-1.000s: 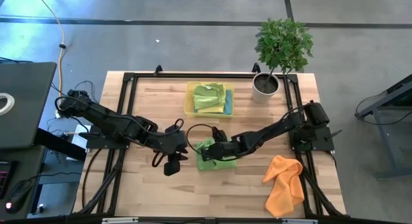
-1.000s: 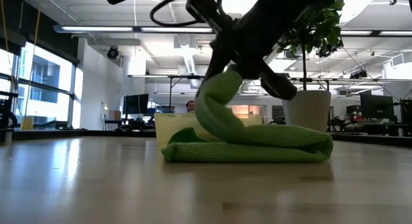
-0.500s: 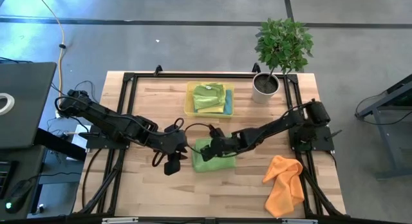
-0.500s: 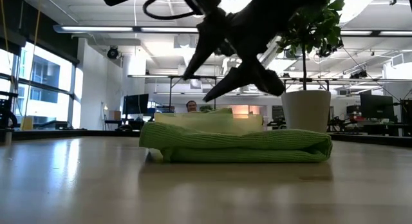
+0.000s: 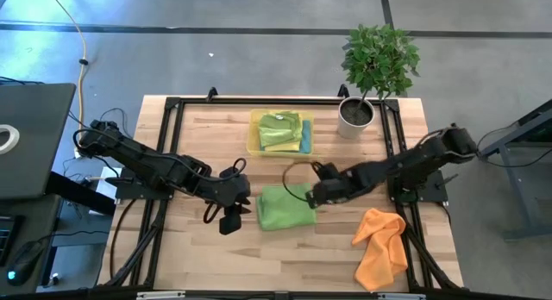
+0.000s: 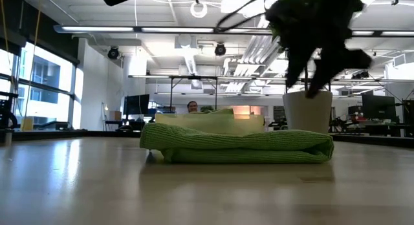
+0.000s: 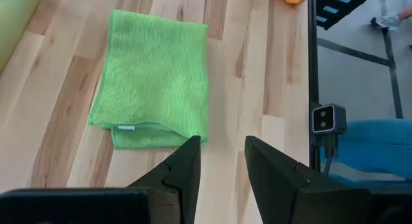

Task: Fold microfiber towels
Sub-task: Put the folded green microfiber cloth into the yellow bin

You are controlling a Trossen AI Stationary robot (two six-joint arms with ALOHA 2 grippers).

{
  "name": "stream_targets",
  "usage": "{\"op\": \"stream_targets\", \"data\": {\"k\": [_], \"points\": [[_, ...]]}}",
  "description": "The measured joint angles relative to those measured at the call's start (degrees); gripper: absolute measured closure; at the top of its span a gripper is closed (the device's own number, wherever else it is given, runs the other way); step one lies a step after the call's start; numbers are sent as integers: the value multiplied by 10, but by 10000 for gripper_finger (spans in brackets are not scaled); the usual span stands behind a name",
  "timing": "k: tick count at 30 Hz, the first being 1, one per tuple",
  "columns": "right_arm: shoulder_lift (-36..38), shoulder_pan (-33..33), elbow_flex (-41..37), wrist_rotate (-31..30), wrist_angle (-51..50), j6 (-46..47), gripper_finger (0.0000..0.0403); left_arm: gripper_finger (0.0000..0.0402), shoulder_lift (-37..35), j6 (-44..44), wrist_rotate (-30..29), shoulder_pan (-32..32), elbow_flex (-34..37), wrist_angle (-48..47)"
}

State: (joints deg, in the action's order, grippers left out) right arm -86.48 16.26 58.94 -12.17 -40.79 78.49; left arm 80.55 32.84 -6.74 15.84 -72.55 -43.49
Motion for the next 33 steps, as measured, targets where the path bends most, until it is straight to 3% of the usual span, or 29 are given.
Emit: {"op": "stream_targets", "data": {"k": [3,5,9,26,30,33], "points": [[30,26,-97,7,153,63,208,289,0,-2,0,0,0,0],[41,37,-148,-24,244,98,208,289,0,-6,-1,0,0,1],[24,40,-208,-24,358,112,208,289,0,-5,-13,-8,0,7],[-121,-1,-177,-4,449,65,157,289,0,10,-13,-27,0,13],[-130,-1,-161,-14,436,64,186,289,0,10,-13,-27,0,14],[-136,-1,-154,-18,427,64,240,289,0,6,-13,-27,0,13]]}}
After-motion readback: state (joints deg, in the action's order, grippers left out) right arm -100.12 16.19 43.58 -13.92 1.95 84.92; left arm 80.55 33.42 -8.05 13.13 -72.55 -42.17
